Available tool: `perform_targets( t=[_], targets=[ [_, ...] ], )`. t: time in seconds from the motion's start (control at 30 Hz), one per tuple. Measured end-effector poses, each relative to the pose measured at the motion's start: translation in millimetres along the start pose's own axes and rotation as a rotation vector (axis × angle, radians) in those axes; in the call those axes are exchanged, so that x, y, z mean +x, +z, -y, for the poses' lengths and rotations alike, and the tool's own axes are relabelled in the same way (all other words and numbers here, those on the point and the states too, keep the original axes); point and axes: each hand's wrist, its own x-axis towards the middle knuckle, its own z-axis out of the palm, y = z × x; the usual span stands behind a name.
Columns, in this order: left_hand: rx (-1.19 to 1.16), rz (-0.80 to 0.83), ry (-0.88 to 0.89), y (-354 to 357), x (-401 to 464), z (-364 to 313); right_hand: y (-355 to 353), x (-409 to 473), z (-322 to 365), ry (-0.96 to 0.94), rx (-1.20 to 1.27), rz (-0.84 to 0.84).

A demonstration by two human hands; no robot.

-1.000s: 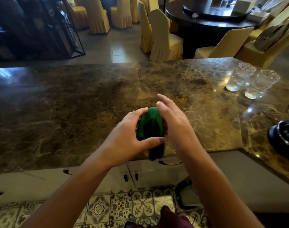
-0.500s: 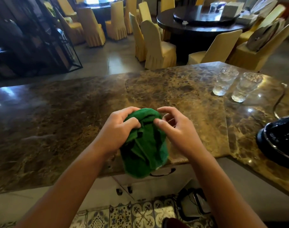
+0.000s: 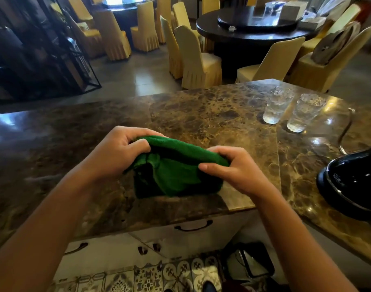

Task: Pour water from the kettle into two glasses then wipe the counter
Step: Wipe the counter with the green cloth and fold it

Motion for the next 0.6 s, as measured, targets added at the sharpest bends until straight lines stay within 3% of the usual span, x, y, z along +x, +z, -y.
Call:
perform_targets(
  t=[0.17, 0.33, 0.47, 0.6],
  targets=[
    [0.054, -0.016, 0.050, -7.2, 32.0, 9.1, -18.4, 17.8, 24.3, -0.092, -0.087, -0.189],
    [-0.161, -0.058, 0.117, -5.5, 73.4, 17.3, -29.0, 37.6, 33.2, -0.088, -0.211, -0.300],
    [-0.426, -0.056, 0.033, 6.4, 113.3, 29.4, -36.4, 57.4, 25.1, -0.014, -0.094, -0.478],
    [-0.501, -0.027, -0.040, 30.8, 154.4, 33.8, -61.2, 77.2, 5.3, 0.086, -0.095, -0.600]
  ],
)
